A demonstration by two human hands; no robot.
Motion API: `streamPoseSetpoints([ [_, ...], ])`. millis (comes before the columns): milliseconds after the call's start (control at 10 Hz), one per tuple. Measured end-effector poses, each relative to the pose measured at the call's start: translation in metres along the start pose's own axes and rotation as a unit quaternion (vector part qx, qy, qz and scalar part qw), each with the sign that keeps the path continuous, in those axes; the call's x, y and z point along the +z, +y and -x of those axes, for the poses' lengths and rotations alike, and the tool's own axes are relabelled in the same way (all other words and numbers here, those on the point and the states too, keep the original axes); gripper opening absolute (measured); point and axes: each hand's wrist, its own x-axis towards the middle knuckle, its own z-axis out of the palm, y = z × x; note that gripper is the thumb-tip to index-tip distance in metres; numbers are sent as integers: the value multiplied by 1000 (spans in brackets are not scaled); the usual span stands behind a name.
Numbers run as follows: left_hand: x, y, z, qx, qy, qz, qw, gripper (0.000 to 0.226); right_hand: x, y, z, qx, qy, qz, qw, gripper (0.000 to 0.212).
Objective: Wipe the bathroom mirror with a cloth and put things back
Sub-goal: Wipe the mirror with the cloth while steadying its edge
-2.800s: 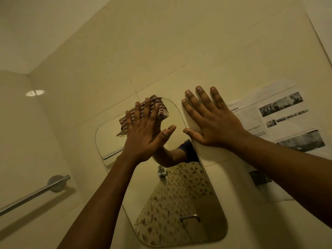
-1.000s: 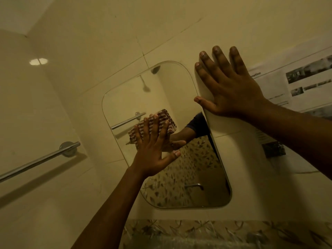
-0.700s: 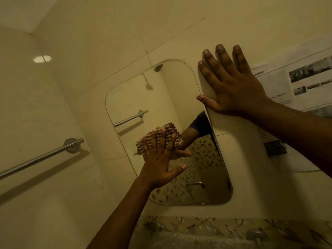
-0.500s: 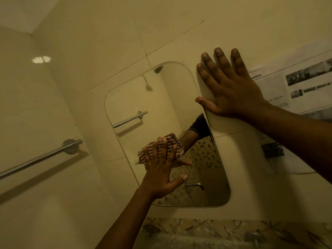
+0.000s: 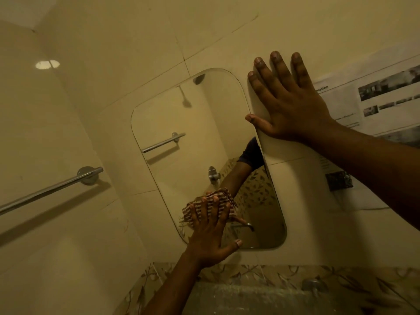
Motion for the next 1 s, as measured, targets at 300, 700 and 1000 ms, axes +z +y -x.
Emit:
streamPoseSetpoints([
  [300,30,16,27,-2,-47,26,999,107,0,0,1,1,6,0,1000,96],
  [700,71,29,66,25,-56,4,998,102,2,0,0,-1,6,-3,1000,97],
  [1000,82,0,78,15,-23,-55,998,95,5,1,0,-3,13,9,1000,97],
])
